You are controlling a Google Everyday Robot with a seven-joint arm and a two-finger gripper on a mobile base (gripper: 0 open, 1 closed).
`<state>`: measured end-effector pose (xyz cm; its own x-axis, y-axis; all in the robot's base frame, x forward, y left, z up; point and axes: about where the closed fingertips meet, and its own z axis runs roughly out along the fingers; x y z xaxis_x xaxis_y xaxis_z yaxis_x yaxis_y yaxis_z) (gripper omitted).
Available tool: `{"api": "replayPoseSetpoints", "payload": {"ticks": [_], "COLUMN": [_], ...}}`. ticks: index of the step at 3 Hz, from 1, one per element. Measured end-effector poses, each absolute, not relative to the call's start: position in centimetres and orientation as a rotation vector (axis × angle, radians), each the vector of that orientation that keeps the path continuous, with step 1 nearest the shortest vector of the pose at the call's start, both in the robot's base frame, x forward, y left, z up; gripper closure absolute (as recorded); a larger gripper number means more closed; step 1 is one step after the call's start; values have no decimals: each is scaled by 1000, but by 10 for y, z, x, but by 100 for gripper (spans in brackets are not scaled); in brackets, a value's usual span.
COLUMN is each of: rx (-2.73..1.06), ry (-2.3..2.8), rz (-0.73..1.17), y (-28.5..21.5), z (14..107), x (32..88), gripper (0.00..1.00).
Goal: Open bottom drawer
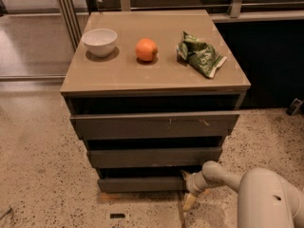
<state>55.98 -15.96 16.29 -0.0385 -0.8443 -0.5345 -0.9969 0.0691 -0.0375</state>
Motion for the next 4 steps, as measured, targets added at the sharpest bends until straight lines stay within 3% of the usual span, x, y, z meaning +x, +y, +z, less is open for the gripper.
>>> {"api": "replayPoseSetpoints", "payload": {"ticks": [4], "rx": [-1811], "ry": [2130], "rz": [606], "y": [-191], "z": [202], "x": [480], "gripper": [0]}}
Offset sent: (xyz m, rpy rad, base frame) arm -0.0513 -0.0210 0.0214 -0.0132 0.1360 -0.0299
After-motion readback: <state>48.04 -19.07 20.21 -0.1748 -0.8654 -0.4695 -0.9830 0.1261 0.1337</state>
